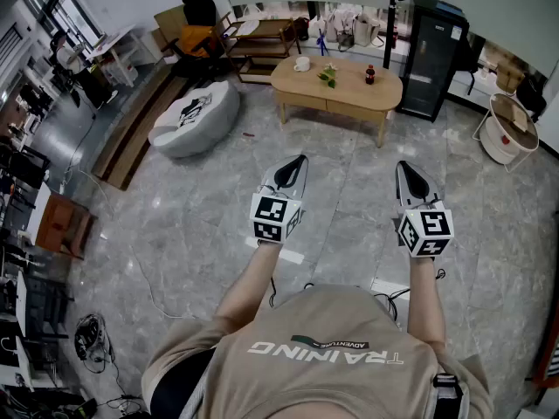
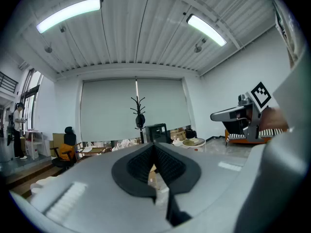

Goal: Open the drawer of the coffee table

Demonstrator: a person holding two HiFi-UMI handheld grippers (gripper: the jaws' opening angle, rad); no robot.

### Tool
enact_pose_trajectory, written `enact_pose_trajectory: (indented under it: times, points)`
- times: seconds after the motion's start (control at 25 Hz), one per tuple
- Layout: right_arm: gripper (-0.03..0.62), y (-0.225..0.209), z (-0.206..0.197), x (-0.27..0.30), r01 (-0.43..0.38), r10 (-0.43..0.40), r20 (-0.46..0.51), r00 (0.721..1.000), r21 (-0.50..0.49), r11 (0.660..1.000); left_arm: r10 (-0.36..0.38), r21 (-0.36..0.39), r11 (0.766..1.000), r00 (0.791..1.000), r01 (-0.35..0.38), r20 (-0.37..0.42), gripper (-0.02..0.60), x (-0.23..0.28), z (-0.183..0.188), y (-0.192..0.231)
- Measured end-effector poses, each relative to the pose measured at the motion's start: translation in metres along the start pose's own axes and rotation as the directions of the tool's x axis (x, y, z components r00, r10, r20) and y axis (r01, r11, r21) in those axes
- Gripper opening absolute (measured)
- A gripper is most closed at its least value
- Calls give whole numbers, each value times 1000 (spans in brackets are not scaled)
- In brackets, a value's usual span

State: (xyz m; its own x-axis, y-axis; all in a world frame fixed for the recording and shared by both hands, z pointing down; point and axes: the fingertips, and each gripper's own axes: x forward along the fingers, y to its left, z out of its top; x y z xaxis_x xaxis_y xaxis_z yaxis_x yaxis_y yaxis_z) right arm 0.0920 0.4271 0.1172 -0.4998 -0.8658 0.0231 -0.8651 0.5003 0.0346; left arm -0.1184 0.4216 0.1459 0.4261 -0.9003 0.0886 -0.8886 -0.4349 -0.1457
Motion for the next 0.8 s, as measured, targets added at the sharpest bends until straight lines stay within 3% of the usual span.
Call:
enact_pose_trajectory:
  times: [0.28, 0.8]
  points:
    - [5, 4, 1, -4, -18, 17, -20, 1000, -70, 997, -1, -20, 1000, 1000, 1, -4, 6, -1, -3, -12]
    - [5, -49, -30, -28, 24, -25, -58, 998, -21, 999, -5, -38, 999, 1000, 4, -30, 6, 20, -18, -49]
